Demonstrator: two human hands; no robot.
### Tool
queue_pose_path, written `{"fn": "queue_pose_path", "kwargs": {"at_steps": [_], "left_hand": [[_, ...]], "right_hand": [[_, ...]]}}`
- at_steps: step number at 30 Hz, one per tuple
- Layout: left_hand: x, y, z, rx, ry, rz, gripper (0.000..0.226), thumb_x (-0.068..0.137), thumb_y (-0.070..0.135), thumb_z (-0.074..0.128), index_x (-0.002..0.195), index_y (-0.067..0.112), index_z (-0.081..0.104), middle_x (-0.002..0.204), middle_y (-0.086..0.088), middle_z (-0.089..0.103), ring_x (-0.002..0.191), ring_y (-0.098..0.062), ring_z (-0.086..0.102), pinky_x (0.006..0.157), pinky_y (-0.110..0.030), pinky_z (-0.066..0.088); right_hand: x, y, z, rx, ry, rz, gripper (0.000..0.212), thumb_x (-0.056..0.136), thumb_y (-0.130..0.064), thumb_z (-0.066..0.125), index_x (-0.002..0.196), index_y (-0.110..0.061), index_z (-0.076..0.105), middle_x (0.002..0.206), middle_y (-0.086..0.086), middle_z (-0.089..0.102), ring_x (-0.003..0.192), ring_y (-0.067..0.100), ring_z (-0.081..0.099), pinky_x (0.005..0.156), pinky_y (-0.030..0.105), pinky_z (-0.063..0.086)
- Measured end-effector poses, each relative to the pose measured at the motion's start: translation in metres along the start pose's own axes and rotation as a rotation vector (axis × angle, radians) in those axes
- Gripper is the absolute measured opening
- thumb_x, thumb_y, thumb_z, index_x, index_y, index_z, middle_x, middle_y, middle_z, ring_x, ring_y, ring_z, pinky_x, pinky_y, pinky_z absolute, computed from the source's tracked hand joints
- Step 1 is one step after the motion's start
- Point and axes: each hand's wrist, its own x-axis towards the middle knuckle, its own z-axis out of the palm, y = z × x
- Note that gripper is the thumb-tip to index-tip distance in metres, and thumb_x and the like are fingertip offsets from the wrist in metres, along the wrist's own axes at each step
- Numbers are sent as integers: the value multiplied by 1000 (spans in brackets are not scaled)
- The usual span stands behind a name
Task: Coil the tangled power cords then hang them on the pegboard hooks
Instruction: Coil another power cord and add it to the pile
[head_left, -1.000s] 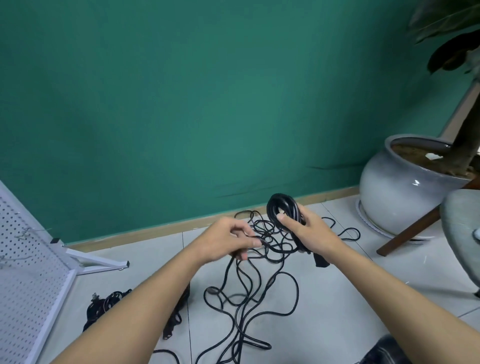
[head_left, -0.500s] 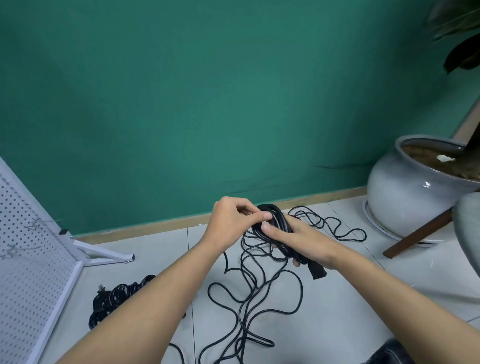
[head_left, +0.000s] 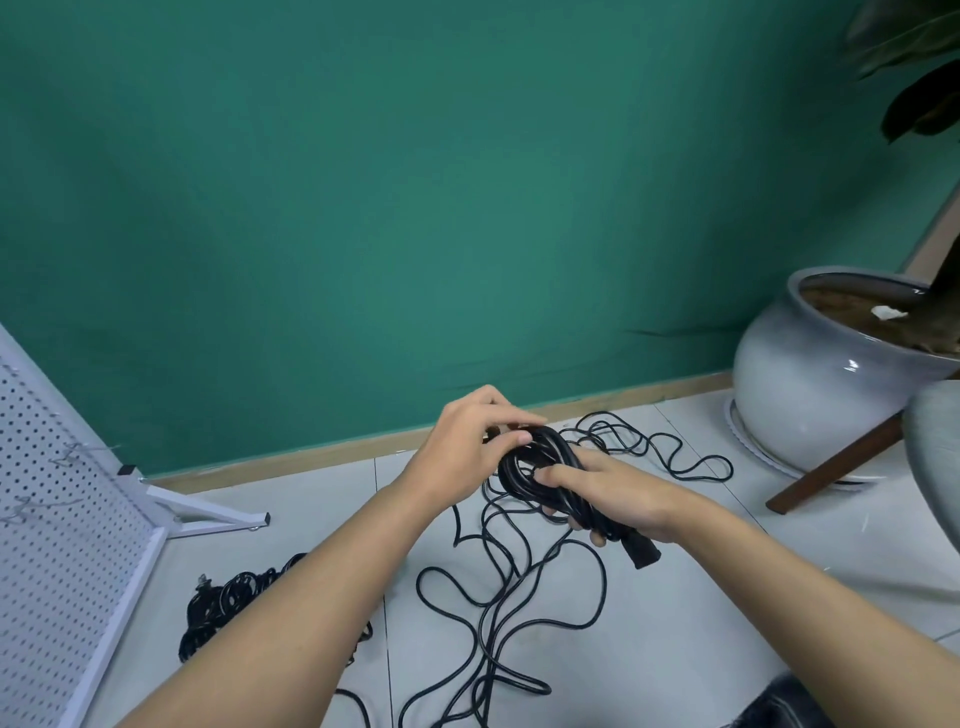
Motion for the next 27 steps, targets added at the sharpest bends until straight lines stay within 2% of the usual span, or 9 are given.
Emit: {"fn": "queue_pose_path", "kwargs": {"at_steps": [4,6,8,10,12,16,18,20,27], "left_hand": [[-3,-6,-7,-14,34,-125,21,87,34,82,105,24,81,83,4,69,76,-10,61,64,-10,44],[-5,-13,-9,-29,9,-180,21,85,39,83,101,26,81,82,7,73,76,-8,66,70,-14,50],[-6,-19,-12,11,-41,-202,14,85,36,83,93,24,82,81,10,75,76,-5,66,73,-19,50],[-5,-20,-13,31,-64,-222,8,86,30,84,88,23,82,77,13,75,73,-2,66,70,-15,47],[-3,-15,-11,7,14,-262,5,85,27,85,84,22,83,71,13,74,66,0,65,66,-11,47],[4,1,2,-405,231,-482,3,87,13,82,86,10,81,80,-8,75,68,-14,70,68,-24,62],[8,8,7,-630,280,-548,6,90,9,79,90,3,78,84,-18,73,68,-15,68,68,-26,61],[11,12,10,-797,297,-576,10,91,7,76,95,-3,76,82,-17,70,70,-17,67,69,-26,61],[14,12,17,-982,332,-639,12,92,5,74,100,-4,73,88,-16,69,77,-22,69,71,-26,62]], "right_hand": [[1,2,-2,53,46,-70,8,102,-29,57,108,-26,62,87,4,69,67,18,55,50,29,42],[1,0,-4,81,102,-106,9,103,-26,56,109,-26,63,84,3,69,63,16,55,49,29,42],[2,0,-6,93,162,-111,7,103,-25,56,106,-22,62,77,0,67,58,15,53,50,30,43],[3,2,-7,101,189,-120,6,103,-25,57,100,-21,60,67,-6,65,52,13,52,50,29,43],[2,1,-7,110,207,-160,6,103,-23,58,97,-25,61,69,-5,68,49,8,54,49,27,43],[5,-1,-2,177,243,-233,15,100,-22,64,113,-30,64,96,7,76,57,3,60,55,30,48],[7,0,1,171,259,-277,22,99,-21,65,118,-32,64,96,-1,76,62,-2,61,61,29,48],[9,0,1,151,275,-323,27,99,-22,66,121,-37,63,93,-13,73,73,-2,62,72,27,47],[12,0,3,150,254,-380,36,98,-17,67,125,-40,59,103,-2,73,98,16,68,83,30,50]]}}
